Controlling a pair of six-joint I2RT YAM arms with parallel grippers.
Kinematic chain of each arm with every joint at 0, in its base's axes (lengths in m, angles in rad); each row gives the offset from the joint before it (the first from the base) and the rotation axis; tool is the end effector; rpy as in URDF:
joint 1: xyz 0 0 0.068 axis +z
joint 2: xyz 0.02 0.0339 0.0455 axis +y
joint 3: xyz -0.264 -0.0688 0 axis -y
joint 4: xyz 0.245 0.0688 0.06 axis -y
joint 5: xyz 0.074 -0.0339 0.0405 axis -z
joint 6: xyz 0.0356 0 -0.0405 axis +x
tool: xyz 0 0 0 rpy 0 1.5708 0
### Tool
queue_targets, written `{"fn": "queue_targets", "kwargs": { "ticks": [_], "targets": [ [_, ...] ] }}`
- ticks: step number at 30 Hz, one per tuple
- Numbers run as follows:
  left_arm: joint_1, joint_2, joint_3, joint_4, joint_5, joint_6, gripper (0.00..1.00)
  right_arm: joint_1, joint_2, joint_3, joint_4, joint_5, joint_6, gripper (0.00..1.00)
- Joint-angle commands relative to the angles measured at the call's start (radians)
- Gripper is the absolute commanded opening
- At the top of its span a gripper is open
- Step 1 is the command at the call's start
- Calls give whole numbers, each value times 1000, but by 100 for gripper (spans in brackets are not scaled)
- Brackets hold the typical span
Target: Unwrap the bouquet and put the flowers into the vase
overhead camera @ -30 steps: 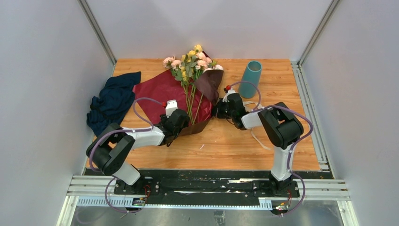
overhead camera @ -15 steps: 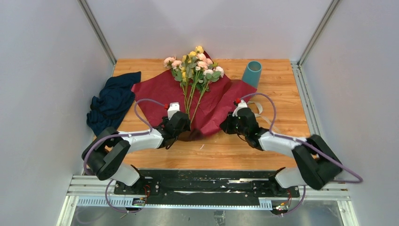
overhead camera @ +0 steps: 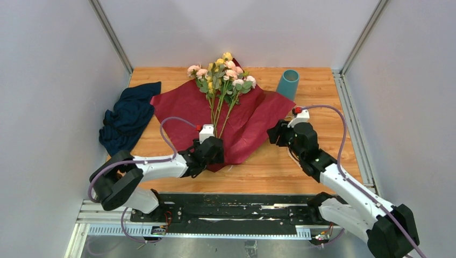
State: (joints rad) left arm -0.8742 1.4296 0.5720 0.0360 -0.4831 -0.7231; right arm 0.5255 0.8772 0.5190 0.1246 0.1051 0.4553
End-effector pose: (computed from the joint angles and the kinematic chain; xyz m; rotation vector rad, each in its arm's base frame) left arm 0.1798 -0.1891 0.1516 -0.0481 2.2884 -0.2501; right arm 0.1819 0.1012 0.2615 0.0119 1.8443 0.6001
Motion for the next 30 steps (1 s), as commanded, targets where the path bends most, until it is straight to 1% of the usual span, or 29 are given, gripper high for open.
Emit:
{"fn": "queue_targets", "kwargs": {
  "ticks": [1, 4, 8, 11, 15, 19, 23, 30],
  "targets": [
    [-32, -83, -42, -29, -24, -19, 75, -15, 88, 43, -18, 50, -42, 51],
    [-65, -110, -71, -61, -30, -32, 75, -19, 242, 113, 52, 29, -55, 49],
    [-114, -133, -139, -80, -47, -82, 75, -21, 490, 261, 152, -26, -56, 48],
    [-139, -162, -203, -75, -38, -132, 76, -28, 644, 375, 176, -25, -67, 47],
    [-202, -214, -244, -117, -58, -196, 76, -59, 805, 470, 223, -27, -73, 46],
    [-245, -260, -243, -188, -96, -226, 75, -95, 931, 509, 267, -16, -76, 46],
    [-252, -292, -224, -244, -130, -219, 76, -118, 980, 473, 297, -11, -70, 45],
    [-252, -292, -162, -266, -158, -177, 76, -117, 884, 253, 385, 19, -44, 45]
  ]
}}
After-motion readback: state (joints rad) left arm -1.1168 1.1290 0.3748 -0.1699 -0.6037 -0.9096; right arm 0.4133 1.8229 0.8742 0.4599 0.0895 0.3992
